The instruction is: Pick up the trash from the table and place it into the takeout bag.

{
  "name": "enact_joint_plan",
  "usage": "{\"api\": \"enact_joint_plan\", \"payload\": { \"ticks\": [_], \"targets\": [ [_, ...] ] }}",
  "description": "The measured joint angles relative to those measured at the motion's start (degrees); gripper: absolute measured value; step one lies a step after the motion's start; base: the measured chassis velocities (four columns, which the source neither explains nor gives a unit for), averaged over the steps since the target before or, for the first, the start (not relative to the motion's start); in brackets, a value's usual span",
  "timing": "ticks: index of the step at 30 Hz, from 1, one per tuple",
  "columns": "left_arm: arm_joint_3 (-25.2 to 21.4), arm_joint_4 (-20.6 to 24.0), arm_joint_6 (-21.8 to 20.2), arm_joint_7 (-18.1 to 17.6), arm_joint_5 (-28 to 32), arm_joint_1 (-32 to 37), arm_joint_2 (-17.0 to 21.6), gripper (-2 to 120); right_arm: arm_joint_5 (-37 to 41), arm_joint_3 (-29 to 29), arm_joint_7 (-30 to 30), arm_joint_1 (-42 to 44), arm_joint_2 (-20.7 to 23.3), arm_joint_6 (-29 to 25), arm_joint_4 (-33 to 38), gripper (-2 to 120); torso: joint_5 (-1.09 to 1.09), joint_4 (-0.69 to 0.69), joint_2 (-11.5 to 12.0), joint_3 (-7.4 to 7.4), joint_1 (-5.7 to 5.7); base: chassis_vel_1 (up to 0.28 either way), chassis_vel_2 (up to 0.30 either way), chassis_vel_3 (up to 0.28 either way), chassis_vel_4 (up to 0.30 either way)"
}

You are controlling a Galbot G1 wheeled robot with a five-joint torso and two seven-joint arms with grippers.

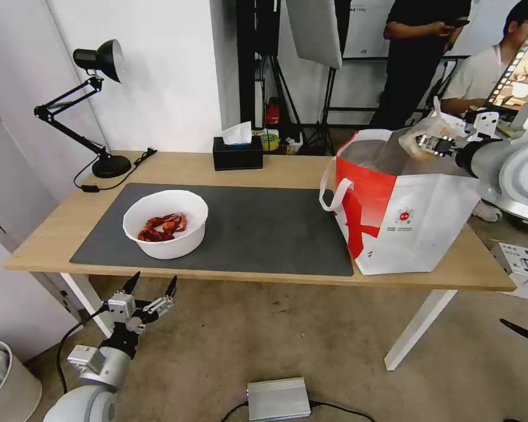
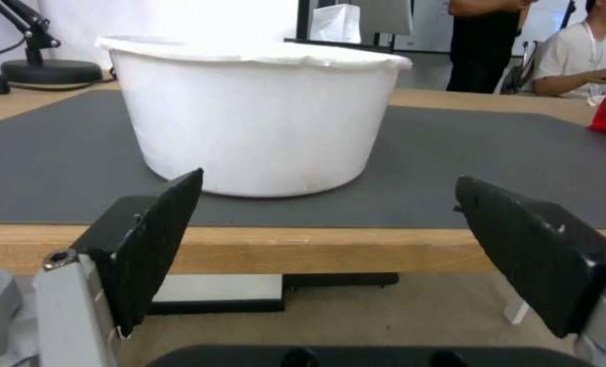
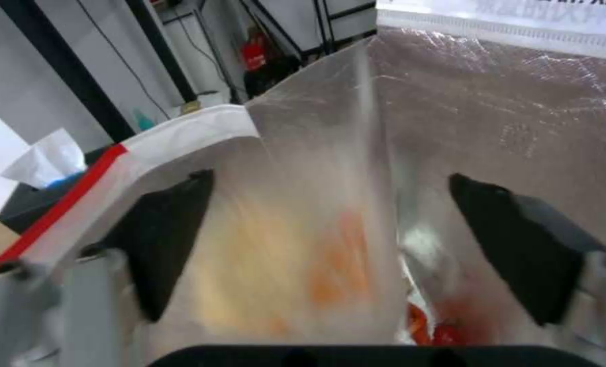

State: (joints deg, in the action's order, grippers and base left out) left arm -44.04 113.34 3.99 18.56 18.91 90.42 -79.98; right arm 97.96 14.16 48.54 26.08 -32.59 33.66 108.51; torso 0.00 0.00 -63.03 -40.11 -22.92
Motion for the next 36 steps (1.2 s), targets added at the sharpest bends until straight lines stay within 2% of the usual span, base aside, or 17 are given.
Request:
{"api": "enact_joint_plan", "payload": {
  "ticks": [3, 5, 10, 11, 13, 14, 17, 18, 20, 22, 24, 29, 36],
  "targets": [
    [-0.1, 0.4, -0.1, 0.0, 0.0, 0.4, 0.0, 100, 0.3, 0.6, -0.2, 0.9, -0.2, -0.9, 0.4, 100, 0.01, 0.0, 0.0, 0.0, 0.0, 0.0, 0.0, 0.0, 0.0],
    [-0.1, 0.4, -0.1, 0.0, 0.0, 0.5, 0.0, 100, 0.2, 0.8, -0.6, 1.2, -0.3, -1.4, 0.6, 100, 0.0, 0.0, 0.0, 0.01, 0.0, 0.0, 0.0, 0.0, 0.0],
    [-0.1, 0.7, -0.1, 0.0, -0.1, 0.7, -0.2, 100, -4.1, 1.8, -6.4, 3.5, -0.7, -6.0, 1.4, 100, 0.0, 0.01, 0.0, 0.01, 0.0, 0.0, 0.0, 0.0, 0.0],
    [-0.1, 1.0, -0.1, 0.0, -0.1, 0.8, -0.5, 100, -9.6, 2.4, -13.6, 5.6, -0.9, -11.4, 1.8, 100, 0.0, 0.01, 0.0, 0.0, 0.0, 0.0, 0.0, 0.0, 0.0],
    [-0.1, 1.1, -0.1, 0.0, -0.3, 0.9, -0.8, 100, -15.9, 2.8, -20.9, 8.1, -0.9, -17.0, 2.2, 100, 0.01, 0.0, 0.0, 0.01, 0.01, 0.0, 0.0, 0.0, 0.0],
    [-0.1, 1.1, -0.1, 0.0, -0.3, 0.9, -0.8, 100, -15.9, 2.8, -20.9, 8.1, -0.9, -17.0, 2.2, 100, 0.01, 0.0, 0.0, 0.01, 0.01, 0.0, 0.0, 0.0, 0.0],
    [-0.2, 1.3, -0.1, 0.0, -0.3, 0.8, -0.8, 100, -24.4, 3.4, -30.3, 11.8, -1.0, -24.7, 2.8, 100, 0.0, 0.0, 0.0, 0.01, 0.01, 0.0, 0.0, 0.0, 0.0],
    [-0.2, 1.3, -0.1, 0.0, -0.3, 0.8, -0.8, 100, -24.4, 3.4, -30.3, 11.8, -1.0, -24.7, 2.8, 100, 0.0, 0.0, 0.0, 0.01, 0.01, 0.0, 0.0, 0.0, 0.0],
    [-0.4, 1.5, -0.2, 0.0, -0.3, 0.6, -0.7, 100, -29.3, 3.7, -34.9, 14.3, -1.4, -29.0, 3.7, 100, 0.0, 0.0, 0.0, 0.01, 0.01, 0.0, 0.0, 0.0, 0.0],
    [-0.5, 1.5, -0.3, 0.0, -0.3, 0.5, -0.7, 100, -31.2, 3.7, -36.3, 15.3, -1.7, -30.6, 4.1, 100, 0.0, 0.0, 0.0, 0.01, 0.01, 0.0, 0.0, 0.0, 0.0],
    [-0.8, 1.5, -0.4, -0.1, -0.2, 0.5, -0.6, 100, -36.6, 3.6, -40.5, 18.0, -2.8, -34.8, 5.3, 99, 0.0, 0.0, 0.0, 0.01, 0.01, 0.0, 0.0, 0.0, 0.0],
    [-1.0, 1.5, -0.4, -0.1, -0.1, 0.4, -0.5, 100, -43.6, 2.3, -45.5, 21.3, -4.6, -40.5, 7.5, 98, 0.0, 0.01, 0.0, 0.0, 0.01, 0.0, 0.0, 0.0, 0.0],
    [-1.2, 1.7, -0.7, -0.2, 0.1, 0.1, -0.5, 100, -51.8, 2.4, -48.2, 27.6, -7.4, -43.3, 10.0, 98, -0.01, 0.01, 0.0, 0.0, 0.01, 0.0, 0.0, 0.0, 0.0]
  ]
}}
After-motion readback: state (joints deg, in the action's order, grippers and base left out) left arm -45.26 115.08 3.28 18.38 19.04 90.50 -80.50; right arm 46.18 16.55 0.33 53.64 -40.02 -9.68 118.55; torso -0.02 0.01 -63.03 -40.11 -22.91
